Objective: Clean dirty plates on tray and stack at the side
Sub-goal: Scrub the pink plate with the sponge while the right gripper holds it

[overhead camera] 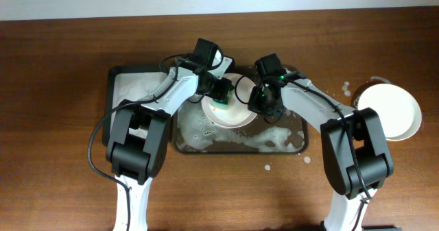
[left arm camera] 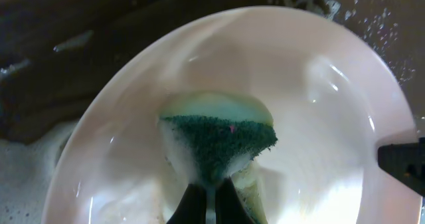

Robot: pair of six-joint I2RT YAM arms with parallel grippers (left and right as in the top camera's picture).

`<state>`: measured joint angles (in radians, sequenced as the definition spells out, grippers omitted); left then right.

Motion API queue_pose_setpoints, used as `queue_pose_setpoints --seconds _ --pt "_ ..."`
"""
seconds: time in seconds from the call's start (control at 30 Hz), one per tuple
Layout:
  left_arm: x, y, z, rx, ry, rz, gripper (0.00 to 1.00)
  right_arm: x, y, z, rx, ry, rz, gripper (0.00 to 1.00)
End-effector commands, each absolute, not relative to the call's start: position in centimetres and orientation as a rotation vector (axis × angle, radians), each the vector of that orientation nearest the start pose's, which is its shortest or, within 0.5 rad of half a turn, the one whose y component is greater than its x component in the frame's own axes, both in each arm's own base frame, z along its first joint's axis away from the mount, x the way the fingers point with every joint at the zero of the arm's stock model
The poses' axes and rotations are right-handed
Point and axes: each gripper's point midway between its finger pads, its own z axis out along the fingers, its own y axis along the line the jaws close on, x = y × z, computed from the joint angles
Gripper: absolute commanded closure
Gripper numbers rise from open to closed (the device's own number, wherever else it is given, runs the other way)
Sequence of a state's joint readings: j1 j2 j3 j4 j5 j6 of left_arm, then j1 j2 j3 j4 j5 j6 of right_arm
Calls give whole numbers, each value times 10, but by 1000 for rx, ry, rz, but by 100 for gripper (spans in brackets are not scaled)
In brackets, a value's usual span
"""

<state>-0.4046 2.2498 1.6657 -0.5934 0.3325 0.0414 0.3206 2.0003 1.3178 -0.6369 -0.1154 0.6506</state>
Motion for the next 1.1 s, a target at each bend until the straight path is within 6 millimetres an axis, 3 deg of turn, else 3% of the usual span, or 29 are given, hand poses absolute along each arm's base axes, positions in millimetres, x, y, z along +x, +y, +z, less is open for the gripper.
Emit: queue_pose_setpoints --seconds 0.0,0.2,0.3,0.4,0.5,0.7,0.97,1.07 --pt "443 -259 -11 746 2692 -578 100 389 149 1 440 2934 280 96" --pt "467 -235 -15 693 2665 -316 100 389 149 1 436 2934 280 96" --pt "469 -221 -19 673 2688 -199 100 389 149 1 436 2934 280 96" --pt "460 -217 -22 681 2728 -196 100 389 149 1 436 2934 281 96" --pt "437 -215 -28 710 2820 -228 100 390 149 1 435 2933 281 96" --pt "422 -244 -22 745 2814 -509 100 389 149 1 436 2934 281 96" --pt "455 -256 -10 734 2654 -506 100 389 149 1 436 2934 280 96" --pt "476 -227 -14 672 2646 -224 100 389 149 1 436 2934 281 96"
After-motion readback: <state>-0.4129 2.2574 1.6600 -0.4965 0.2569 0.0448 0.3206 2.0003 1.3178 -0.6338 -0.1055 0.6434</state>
